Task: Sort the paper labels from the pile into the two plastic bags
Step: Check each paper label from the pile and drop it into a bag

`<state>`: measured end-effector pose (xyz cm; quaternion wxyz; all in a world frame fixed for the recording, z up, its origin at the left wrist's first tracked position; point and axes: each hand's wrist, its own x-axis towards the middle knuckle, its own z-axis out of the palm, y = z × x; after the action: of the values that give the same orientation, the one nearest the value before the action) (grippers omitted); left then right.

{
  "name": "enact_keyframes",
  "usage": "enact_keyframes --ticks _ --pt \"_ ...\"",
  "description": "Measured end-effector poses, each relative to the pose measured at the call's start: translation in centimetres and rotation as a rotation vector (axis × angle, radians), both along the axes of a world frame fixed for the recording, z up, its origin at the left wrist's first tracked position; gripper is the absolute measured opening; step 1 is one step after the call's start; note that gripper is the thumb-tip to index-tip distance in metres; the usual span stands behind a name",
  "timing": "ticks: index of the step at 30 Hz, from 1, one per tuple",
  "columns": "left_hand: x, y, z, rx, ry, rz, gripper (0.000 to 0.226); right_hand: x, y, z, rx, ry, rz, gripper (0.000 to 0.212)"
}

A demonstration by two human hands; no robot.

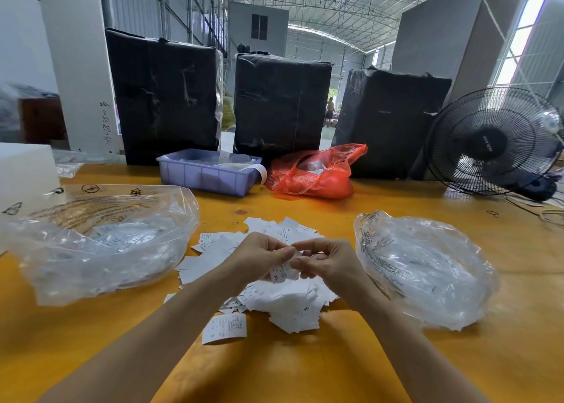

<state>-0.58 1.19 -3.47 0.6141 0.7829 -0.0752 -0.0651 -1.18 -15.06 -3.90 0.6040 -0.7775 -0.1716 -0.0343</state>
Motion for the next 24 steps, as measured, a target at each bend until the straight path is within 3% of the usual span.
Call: enact_keyframes --ticks 4,7,10,16,24 --pt "0.2 -0.4 -0.2 -0.142 -0.045 0.15 0.017 -0.3 0.2 0.3 -0.055 0.015 -0.008 0.046" --pt "0.0 -1.2 -0.5 -0.287 -0.052 0.201 0.018 -0.3 0.7 -0.1 0.053 0.086 0.044 0.061" --pt "-0.1 -1.5 -0.6 -0.365 -0.024 0.182 0.013 -0.4 1.0 -0.2 0.11 0.023 0.006 0.053" --pt "0.2 -0.3 0.0 -0.27 -0.019 0.197 0.018 -0.4 0.3 0.5 0.076 -0.045 -0.067 0.051" --pt "0.0 -0.2 0.2 -0.305 -0.015 0.219 0.023 -0.3 0.2 0.4 0.042 -0.07 -0.078 0.016"
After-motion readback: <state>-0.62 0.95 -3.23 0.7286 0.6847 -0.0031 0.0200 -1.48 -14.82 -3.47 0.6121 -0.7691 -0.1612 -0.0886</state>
